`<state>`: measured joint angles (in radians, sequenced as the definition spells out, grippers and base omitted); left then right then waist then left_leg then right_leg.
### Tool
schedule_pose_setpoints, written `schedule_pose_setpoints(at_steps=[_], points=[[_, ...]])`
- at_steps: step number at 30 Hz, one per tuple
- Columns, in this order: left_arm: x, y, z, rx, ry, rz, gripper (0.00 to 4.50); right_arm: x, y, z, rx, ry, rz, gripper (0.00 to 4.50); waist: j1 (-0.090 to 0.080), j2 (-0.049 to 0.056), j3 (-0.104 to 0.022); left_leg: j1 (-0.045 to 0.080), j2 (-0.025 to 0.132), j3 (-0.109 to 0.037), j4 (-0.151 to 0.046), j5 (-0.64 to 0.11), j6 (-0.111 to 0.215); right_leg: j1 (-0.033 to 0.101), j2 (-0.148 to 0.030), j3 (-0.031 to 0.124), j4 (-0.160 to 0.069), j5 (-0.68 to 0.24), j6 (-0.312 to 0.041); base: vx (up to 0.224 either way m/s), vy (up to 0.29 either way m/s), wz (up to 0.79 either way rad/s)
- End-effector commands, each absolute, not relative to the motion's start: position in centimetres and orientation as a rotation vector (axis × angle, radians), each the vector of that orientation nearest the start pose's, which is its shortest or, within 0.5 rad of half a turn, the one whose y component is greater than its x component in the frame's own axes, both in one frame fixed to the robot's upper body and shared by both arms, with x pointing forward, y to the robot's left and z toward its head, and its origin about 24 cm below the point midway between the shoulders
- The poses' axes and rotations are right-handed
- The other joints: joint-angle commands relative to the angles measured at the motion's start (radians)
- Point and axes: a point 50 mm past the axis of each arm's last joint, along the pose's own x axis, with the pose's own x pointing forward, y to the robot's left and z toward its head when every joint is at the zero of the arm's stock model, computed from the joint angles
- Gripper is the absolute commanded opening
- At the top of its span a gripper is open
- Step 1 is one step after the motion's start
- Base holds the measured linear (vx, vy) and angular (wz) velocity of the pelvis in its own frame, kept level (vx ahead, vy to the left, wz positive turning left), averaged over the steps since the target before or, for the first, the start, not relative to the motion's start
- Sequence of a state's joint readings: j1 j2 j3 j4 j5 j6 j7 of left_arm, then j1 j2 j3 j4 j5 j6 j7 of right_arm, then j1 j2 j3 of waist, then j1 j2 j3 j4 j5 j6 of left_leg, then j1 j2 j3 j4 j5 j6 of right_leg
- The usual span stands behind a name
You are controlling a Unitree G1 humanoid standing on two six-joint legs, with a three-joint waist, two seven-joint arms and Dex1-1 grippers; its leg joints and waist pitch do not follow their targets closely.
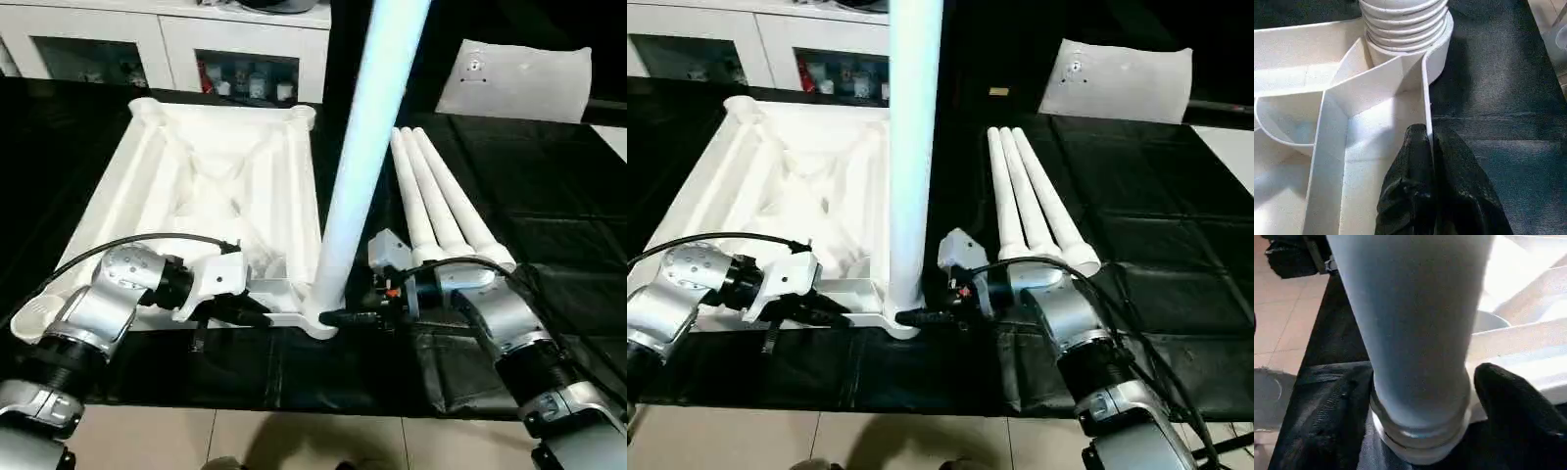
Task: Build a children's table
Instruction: Rotate leg to tighten
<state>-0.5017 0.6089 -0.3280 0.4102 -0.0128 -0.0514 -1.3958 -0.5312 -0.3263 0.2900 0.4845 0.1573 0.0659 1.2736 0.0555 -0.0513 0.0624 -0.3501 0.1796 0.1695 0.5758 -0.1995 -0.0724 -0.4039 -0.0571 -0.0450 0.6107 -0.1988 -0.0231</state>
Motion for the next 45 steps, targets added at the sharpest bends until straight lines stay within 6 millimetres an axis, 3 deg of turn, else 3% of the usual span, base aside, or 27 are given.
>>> schedule_pose_setpoints(at_steps=[1, 2, 11, 17, 20, 22, 24, 26, 27, 29, 30, 33, 34, 35, 36, 37, 40, 43, 45], points=[[28.1, 16.9, 5.5, 0.669, 0.529, -1.630, 0.00, 30.2, -10.8, 6.2, -0.252, 0.269, 1.500, 3.06, -0.004, 0.010, -0.052, 0.006, 0.054, -0.002, -0.060, -0.110, 0.061, 0.053, -0.078, 0.050, -0.056, -0.070, -0.259, 0.000, 0.000, 0.00], [28.1, 16.9, 5.5, 0.669, 0.528, -1.632, 0.00, 30.1, -10.8, 6.1, -0.255, 0.270, 1.504, 2.95, -0.003, 0.014, -0.051, 0.006, 0.053, -0.003, -0.060, -0.109, 0.060, 0.052, -0.078, 0.050, -0.056, -0.070, -0.259, 0.000, 0.000, 0.00], [28.3, 16.9, 5.3, 0.668, 0.537, -1.635, 0.00, 29.9, -10.6, 5.6, -0.237, 0.292, 1.526, 2.65, -0.002, 0.014, -0.051, 0.005, 0.053, -0.003, -0.061, -0.125, 0.051, 0.054, -0.077, 0.050, -0.058, -0.078, -0.258, 0.000, 0.000, 0.00], [28.5, 17.4, 5.2, 0.556, 0.532, -1.443, 0.00, 28.8, -9.7, 4.6, -0.073, 0.334, 1.467, 2.65, 0.001, 0.017, -0.048, 0.006, 0.058, -0.006, -0.065, -0.142, 0.040, 0.054, -0.080, 0.050, -0.059, -0.088, -0.258, 0.000, 0.000, 0.00], [28.2, 16.9, 5.2, 0.452, 0.504, -1.315, 0.00, 28.5, -8.5, 3.6, -0.022, 0.339, 1.338, 2.64, -0.006, 0.019, -0.038, 0.006, 0.055, -0.009, -0.074, -0.218, 0.018, 0.048, -0.081, 0.051, -0.076, -0.242, -0.229, 0.000, 0.000, 0.00], [28.1, 16.7, 5.2, 0.438, 0.490, -1.275, 0.00, 28.4, -8.0, 3.2, 0.007, 0.353, 1.281, 2.64, -0.012, 0.016, -0.030, 0.010, 0.053, -0.013, -0.077, -0.286, -0.001, 0.040, -0.083, 0.052, -0.091, -0.399, -0.185, 0.000, 0.000, 0.00], [28.0, 16.1, 5.1, 0.391, 0.482, -1.213, 0.00, 28.4, -7.1, 2.7, 0.031, 0.366, 1.217, 2.64, -0.030, 0.015, -0.026, 0.009, 0.050, -0.024, -0.083, -0.339, -0.022, 0.036, -0.084, 0.050, -0.103, -0.546, -0.127, 0.000, 0.000, 0.00], [28.0, 15.0, 5.0, 0.327, 0.466, -1.124, 0.00, 28.6, -5.6, 2.3, 0.097, 0.381, 1.116, 2.64, -0.044, 0.015, -0.024, 0.008, 0.048, -0.028, -0.084, -0.360, -0.027, 0.030, -0.084, 0.050, -0.107, -0.595, -0.107, 0.000, 0.000, 0.00], [28.2, 13.5, 5.1, 0.282, 0.442, -1.031, 0.00, 28.9, -3.8, 2.2, 0.158, 0.394, 1.014, 2.64, -0.052, 0.007, -0.023, 0.011, 0.046, -0.029, -0.080, -0.374, -0.025, 0.025, -0.084, 0.049, -0.115, -0.637, -0.090, 0.000, 0.000, 0.00], [28.6, 11.9, 5.2, 0.252, 0.419, -0.949, 0.00, 29.4, -2.2, 2.3, 0.186, 0.400, 0.925, 2.64, -0.068, 0.010, -0.021, 0.013, 0.042, -0.033, -0.077, -0.391, -0.025, 0.016, -0.084, 0.046, -0.124, -0.686, -0.071, 0.000, 0.000, 0.00], [28.8, 11.2, 5.3, 0.241, 0.407, -0.922, 0.00, 29.7, -1.6, 2.4, 0.196, 0.404, 0.885, 2.64, -0.071, 0.002, -0.027, 0.015, 0.039, -0.032, -0.073, -0.388, -0.016, 0.017, -0.083, 0.046, -0.127, -0.682, -0.063, 0.000, 0.000, 0.00], [29.4, 9.4, 5.7, 0.209, 0.381, -0.839, 0.00, 30.3, -0.2, 2.9, 0.207, 0.410, 0.795, 2.64, -0.076, 0.008, -0.026, 0.015, 0.038, -0.030, -0.075, -0.390, -0.004, 0.012, -0.077, 0.048, -0.124, -0.636, -0.066, 0.000, 0.000, 0.00], [29.6, 8.7, 5.9, 0.205, 0.372, -0.821, 0.00, 30.6, 0.2, 3.0, 0.195, 0.415, 0.768, 2.64, -0.078, 0.002, -0.029, 0.013, 0.039, -0.029, -0.075, -0.386, -0.002, 0.014, -0.076, 0.048, -0.122, -0.620, -0.068, 0.000, 0.000, 0.00], [29.7, 8.6, 5.9, 0.204, 0.372, -0.818, 0.00, 30.7, 0.3, 3.1, 0.191, 0.417, 0.761, 2.64, -0.077, 0.006, -0.031, 0.010, 0.039, -0.029, -0.076, -0.370, -0.001, 0.017, -0.075, 0.048, -0.119, -0.583, -0.073, 0.000, 0.000, 0.00], [29.9, 8.1, 6.1, 0.213, 0.364, -0.820, 0.00, 30.8, 0.4, 3.3, 0.202, 0.409, 0.760, 2.64, -0.075, 0.000, -0.039, 0.009, 0.040, -0.024, -0.074, -0.346, 0.008, 0.019, -0.075, 0.051, -0.115, -0.527, -0.081, 0.000, 0.000, 0.00], [29.9, 8.0, 6.2, 0.217, 0.361, -0.823, 0.00, 30.8, 0.5, 3.3, 0.210, 0.405, 0.764, 3.20, -0.072, 0.002, -0.041, 0.006, 0.041, -0.024, -0.075, -0.320, 0.013, 0.024, -0.076, 0.053, -0.110, -0.482, -0.088, 0.000, 0.000, 0.00], [30.0, 8.4, 6.2, 0.271, 0.379, -0.827, 0.00, 31.1, -0.4, 3.3, 0.201, 0.375, 0.736, 3.43, -0.065, 0.006, -0.048, -0.006, 0.044, -0.013, -0.071, -0.204, 0.044, 0.035, -0.074, 0.055, -0.090, -0.249, -0.155, 0.000, 0.000, 0.00], [30.0, 9.3, 5.9, 0.310, 0.397, -0.831, 0.00, 31.4, -1.6, 3.3, 0.191, 0.347, 0.715, 3.78, -0.060, 0.009, -0.050, -0.007, 0.042, -0.010, -0.068, -0.173, 0.054, 0.041, -0.077, 0.054, -0.088, -0.217, -0.171, 0.000, 0.000, 0.00], [29.9, 10.8, 5.4, 0.359, 0.424, -0.844, 0.00, 31.4, -3.3, 3.5, 0.164, 0.290, 0.732, 3.91, -0.055, 0.011, -0.051, -0.006, 0.044, -0.010, -0.068, -0.173, 0.058, 0.042, -0.077, 0.054, -0.089, -0.227, -0.169, 0.000, 0.000, 0.00]])
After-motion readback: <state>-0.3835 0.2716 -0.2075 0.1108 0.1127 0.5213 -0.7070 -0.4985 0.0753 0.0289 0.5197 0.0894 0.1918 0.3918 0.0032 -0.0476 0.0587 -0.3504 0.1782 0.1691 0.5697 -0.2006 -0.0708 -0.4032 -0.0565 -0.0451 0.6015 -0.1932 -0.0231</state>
